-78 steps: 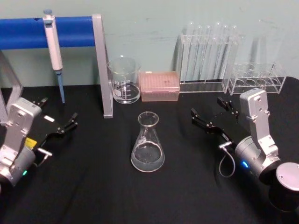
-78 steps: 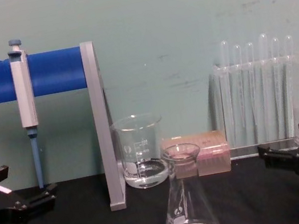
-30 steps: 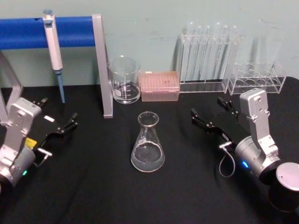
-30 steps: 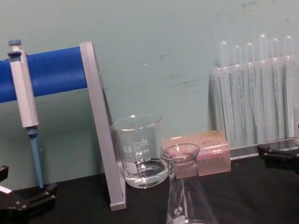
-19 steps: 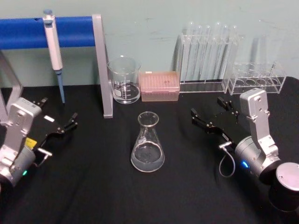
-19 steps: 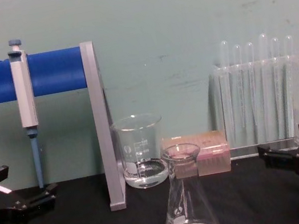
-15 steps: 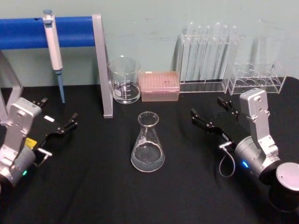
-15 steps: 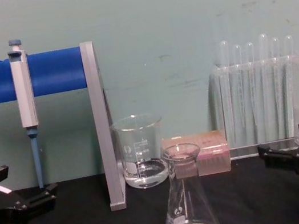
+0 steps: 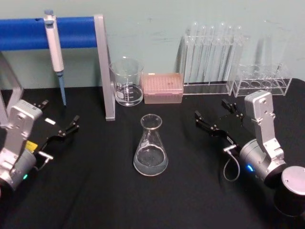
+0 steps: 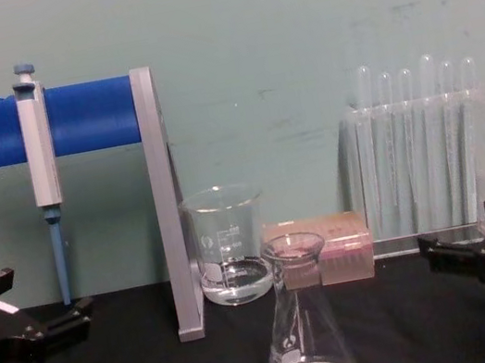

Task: Grasp the erlenmeyer flask with one hand, shake it three times, then place it back.

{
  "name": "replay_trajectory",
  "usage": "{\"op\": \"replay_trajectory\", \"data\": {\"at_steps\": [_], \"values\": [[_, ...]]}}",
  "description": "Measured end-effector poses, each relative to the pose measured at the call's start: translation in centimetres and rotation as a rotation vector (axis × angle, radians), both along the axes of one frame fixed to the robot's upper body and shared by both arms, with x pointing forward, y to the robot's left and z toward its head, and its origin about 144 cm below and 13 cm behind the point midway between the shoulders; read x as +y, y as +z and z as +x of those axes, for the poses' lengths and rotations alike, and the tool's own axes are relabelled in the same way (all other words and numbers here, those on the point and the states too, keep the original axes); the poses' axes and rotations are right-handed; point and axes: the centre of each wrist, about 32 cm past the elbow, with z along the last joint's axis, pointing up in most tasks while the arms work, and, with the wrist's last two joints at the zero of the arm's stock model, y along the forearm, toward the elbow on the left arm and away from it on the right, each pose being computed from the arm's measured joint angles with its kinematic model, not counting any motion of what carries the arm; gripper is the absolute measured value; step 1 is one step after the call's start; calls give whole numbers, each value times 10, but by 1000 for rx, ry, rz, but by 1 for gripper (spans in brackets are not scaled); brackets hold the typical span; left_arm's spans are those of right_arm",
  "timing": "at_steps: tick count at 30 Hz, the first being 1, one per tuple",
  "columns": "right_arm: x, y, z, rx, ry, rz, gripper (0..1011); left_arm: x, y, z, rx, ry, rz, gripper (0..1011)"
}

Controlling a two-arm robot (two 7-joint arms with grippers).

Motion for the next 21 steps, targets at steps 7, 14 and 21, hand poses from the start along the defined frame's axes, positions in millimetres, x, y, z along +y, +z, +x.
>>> {"op": "replay_trajectory", "data": {"at_steps": [7,14,21], "values": [[0,0,0,0,0,0,1002,0,0,0,0,0,0,1001],[0,0,0,0,0,0,1002,0,0,0,0,0,0,1001],[0,0,0,0,0,0,1002,0,0,0,0,0,0,1001]]}}
